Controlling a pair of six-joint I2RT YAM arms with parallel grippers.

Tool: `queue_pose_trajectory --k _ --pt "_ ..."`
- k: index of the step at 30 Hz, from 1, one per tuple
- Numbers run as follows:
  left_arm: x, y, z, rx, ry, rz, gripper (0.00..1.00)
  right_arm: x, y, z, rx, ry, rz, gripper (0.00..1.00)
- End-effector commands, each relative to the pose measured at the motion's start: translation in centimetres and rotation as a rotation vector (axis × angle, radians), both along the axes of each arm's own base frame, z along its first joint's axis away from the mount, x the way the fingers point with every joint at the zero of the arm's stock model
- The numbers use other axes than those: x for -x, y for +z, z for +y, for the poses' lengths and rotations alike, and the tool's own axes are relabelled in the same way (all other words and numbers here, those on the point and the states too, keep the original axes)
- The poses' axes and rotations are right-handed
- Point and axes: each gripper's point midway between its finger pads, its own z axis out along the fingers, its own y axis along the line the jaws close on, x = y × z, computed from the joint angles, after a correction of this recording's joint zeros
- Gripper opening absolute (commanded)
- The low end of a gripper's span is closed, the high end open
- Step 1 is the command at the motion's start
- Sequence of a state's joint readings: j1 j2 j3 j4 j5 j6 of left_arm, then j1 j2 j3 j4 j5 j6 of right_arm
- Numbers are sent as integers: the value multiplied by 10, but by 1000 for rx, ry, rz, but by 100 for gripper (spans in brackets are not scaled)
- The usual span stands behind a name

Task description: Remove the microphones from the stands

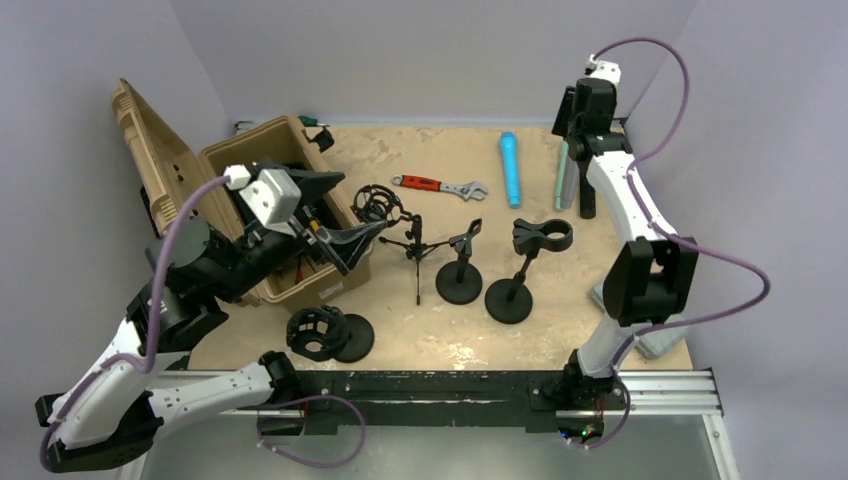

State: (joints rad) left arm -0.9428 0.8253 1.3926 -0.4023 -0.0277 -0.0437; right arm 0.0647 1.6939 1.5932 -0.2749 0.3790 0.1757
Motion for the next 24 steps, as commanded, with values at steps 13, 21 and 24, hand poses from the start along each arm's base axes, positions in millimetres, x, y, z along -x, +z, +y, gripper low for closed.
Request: queue_pose_trajectory --k 13,21,24 --pt "2 -37 40 -55 116 -160 97 -102 -115 39 -123 108 192 0" --pt "9 -45 16 -48 8 -131 91 -121 -166 45 -142 119 259 0" --pt "11 -46 12 -47 -16 -120 91 -124 -184 48 -152 124 283 1"
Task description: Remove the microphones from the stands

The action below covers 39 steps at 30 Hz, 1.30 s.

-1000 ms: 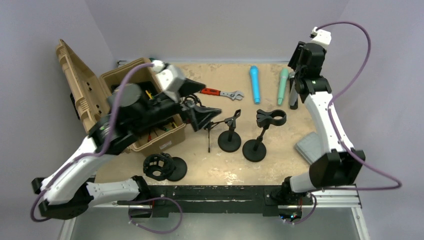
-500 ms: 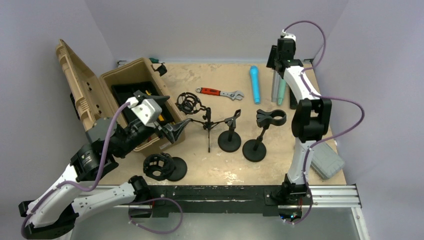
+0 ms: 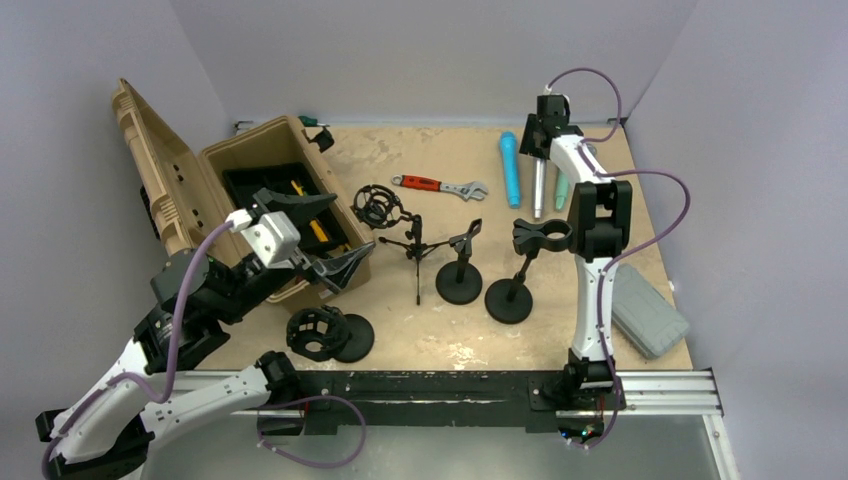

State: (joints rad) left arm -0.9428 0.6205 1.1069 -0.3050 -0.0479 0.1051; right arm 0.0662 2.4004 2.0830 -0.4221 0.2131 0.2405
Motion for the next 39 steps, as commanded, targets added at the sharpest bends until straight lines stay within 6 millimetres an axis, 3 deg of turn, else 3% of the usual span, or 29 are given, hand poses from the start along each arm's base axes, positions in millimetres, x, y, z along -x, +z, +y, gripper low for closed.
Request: queue_pose_trajectory --k 1,6,10,18,26,31,34,38,39 --pt "7 3 -13 21 -74 4 90 -17 17 10 -39 8 -58 1" --pt "9 4 -12 26 -77 1 90 -19 -6 8 -24 9 -22 5" --pt "8 3 -13 22 -76 2 89 -19 -13 7 -12 13 -13 19" --pt "9 1 -16 17 -89 9 89 -18 -17 16 -36 65 3 39" --pt "7 -3 -20 1 -89 16 89 -16 -10 22 -54 104 13 56" --pt "6 -5 -21 -5 -90 21 89 -12 7 22 -56 109 -1 68" --pt "6 -6 -22 -9 -90 24 89 -7 25 24 -62 114 -11 70" --pt "6 -7 -24 -11 -94 29 89 6 71 26 -84 116 -65 70" --pt "6 -7 -25 -10 -97 31 89 12 96 26 -97 108 -106 70"
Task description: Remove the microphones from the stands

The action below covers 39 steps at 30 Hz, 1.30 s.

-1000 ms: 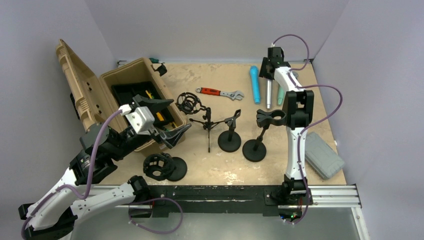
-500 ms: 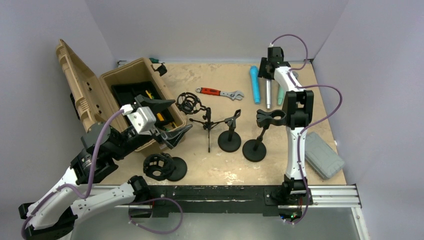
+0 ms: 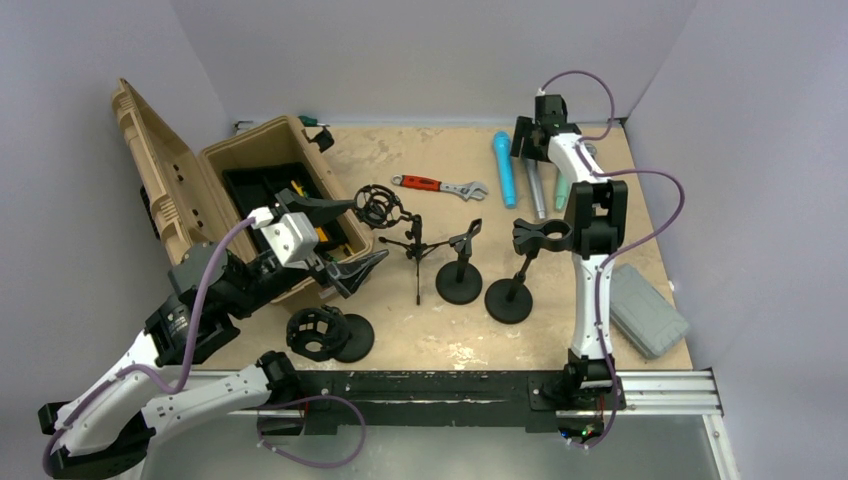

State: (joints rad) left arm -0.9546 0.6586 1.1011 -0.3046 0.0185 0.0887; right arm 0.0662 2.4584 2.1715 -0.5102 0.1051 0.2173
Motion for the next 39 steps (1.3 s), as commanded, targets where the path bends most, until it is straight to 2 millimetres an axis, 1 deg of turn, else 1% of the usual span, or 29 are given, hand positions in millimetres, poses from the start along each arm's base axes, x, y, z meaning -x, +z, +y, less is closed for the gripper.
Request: queue_pose_trajectory --k 1,4,6,8,12,15,16,17,18,21,23,24,26,27,29,34,37,39 --pt "2 5 -5 23 -18 4 89 18 125 10 -64 5 -194 71" --pt "5 6 -5 31 -31 8 89 45 162 11 -118 -25 -252 73" --pt "6 7 -5 36 -36 9 89 69 177 11 -148 -45 -269 74" --pt "8 8 -5 39 -41 11 89 94 185 11 -190 -78 -280 74" --pt "13 10 -6 49 -60 9 89 150 206 21 -289 -52 -343 74" --pt "14 10 -7 49 -67 13 89 197 234 31 -359 5 -446 74" --pt "14 9 -8 48 -69 15 89 213 247 33 -373 25 -483 74" --pt "14 9 -8 47 -71 16 89 233 263 33 -381 43 -531 74" --pt "14 9 -9 47 -74 17 89 246 275 33 -385 57 -571 74" --pt "15 8 -11 49 -84 24 89 287 315 24 -350 63 -689 74" --pt "16 9 -12 51 -92 26 89 312 334 9 -302 17 -746 74" --pt "16 8 -12 51 -94 29 89 323 340 4 -288 -1 -761 75" --pt "17 8 -13 52 -96 31 89 343 345 2 -284 -6 -774 75" --pt "17 8 -13 52 -97 32 89 352 341 3 -295 2 -762 75" --pt "16 7 -14 51 -97 35 89 364 335 13 -336 48 -748 75" --pt "16 5 -18 43 -105 42 88 394 319 46 -440 214 -684 77" --pt "18 4 -20 50 -120 63 88 405 319 51 -467 242 -683 79" --pt "19 4 -21 51 -126 64 88 405 310 54 -470 250 -645 80"
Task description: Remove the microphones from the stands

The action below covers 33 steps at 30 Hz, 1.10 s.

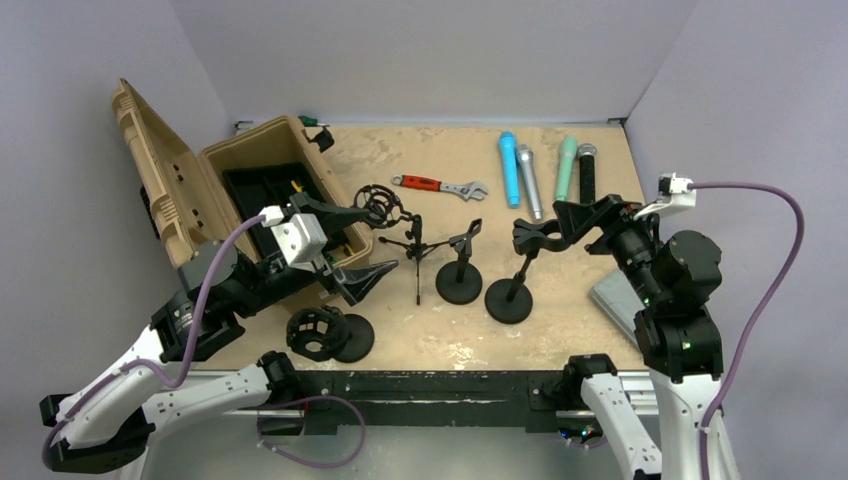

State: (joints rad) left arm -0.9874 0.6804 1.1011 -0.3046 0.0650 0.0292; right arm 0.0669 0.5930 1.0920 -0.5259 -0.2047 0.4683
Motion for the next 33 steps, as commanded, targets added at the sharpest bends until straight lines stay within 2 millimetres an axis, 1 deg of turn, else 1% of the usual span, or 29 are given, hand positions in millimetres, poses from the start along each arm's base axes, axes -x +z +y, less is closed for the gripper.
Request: queue_pose_trajectory --k 1,3,7,10,12,14,16,20,22,25,30,33 --pt "7 10 -5 42 -39 9 88 11 -20 17 -6 103 84 80" --pt "7 10 -4 42 -37 9 88 9 -32 21 -4 131 125 80" --pt "6 9 -3 40 -28 12 88 8 -44 30 -13 184 135 80" --pt "4 9 -3 23 -19 -14 88 5 -59 30 1 187 179 79" --pt "4 8 -3 23 -18 -13 88 4 -62 30 4 191 180 77" --pt "3 8 -3 22 -19 -11 88 3 -63 30 5 188 174 73" --pt "3 7 -4 18 -18 -9 88 2 -68 31 3 192 184 67" --pt "1 5 -5 9 -13 -8 88 0 -88 28 21 186 245 53" --pt "1 4 -6 7 -13 -7 88 2 -100 27 37 182 278 49" --pt "0 3 -7 2 -13 -4 88 7 -116 26 38 182 321 48" --pt "-2 0 -9 -8 -12 0 88 16 -149 24 45 178 416 48" --pt "-3 -2 -11 -14 -12 4 88 19 -162 23 39 171 444 48"
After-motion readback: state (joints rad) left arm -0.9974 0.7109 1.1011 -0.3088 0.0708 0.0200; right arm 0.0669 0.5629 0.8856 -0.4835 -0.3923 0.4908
